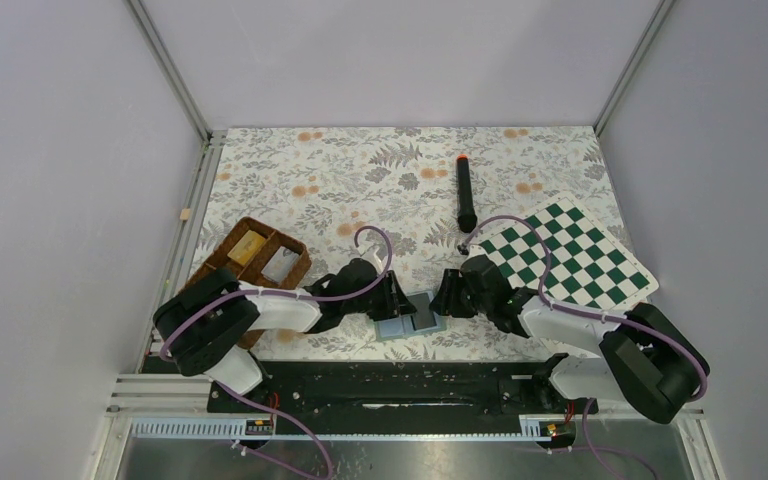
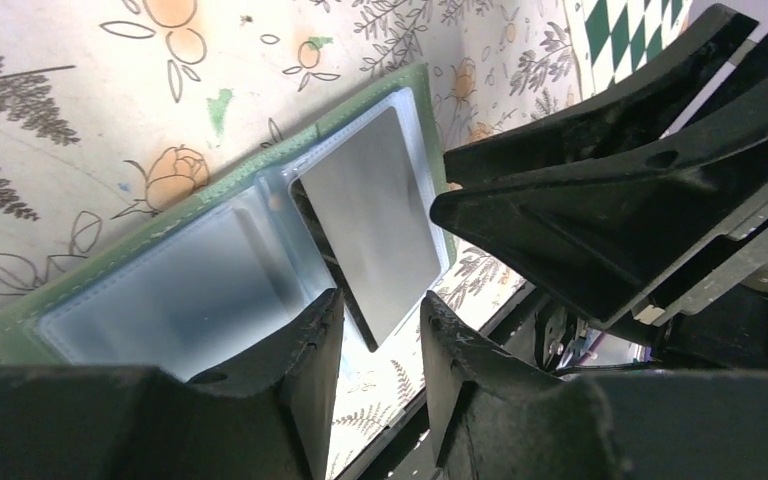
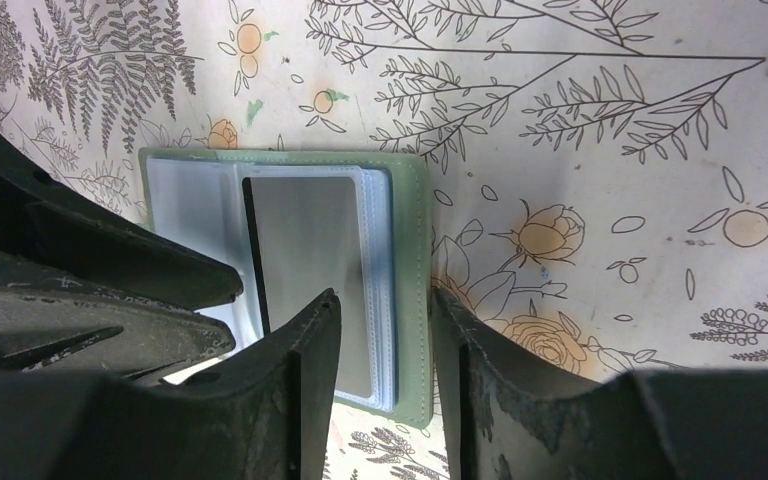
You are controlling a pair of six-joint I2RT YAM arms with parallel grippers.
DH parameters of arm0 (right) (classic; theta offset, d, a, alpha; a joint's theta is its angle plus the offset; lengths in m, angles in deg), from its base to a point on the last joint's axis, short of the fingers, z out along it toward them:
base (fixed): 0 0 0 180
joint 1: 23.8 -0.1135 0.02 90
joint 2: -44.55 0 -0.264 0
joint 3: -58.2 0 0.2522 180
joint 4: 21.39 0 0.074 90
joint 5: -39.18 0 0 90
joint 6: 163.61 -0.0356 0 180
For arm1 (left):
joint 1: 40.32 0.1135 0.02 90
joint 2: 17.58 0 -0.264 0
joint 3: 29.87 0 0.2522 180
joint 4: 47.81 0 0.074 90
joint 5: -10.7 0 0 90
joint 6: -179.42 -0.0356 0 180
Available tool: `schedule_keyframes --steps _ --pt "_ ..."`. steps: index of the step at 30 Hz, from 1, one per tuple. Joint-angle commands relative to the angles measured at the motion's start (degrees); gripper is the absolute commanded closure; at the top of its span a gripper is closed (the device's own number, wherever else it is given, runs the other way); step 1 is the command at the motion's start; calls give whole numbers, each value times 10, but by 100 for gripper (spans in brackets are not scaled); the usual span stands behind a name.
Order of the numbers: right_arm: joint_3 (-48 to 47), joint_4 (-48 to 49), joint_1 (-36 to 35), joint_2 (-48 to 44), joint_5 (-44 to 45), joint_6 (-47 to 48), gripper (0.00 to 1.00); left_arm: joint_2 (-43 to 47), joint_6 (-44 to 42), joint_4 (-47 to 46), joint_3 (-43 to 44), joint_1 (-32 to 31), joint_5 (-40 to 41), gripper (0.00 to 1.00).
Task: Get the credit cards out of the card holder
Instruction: Remove the credit card from the card holder.
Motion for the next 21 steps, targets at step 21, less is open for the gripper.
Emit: schedule_keyframes --steps 21 --pt "-45 -36 3 29 -27 34 59 10 4 -19 -8 0 36 62"
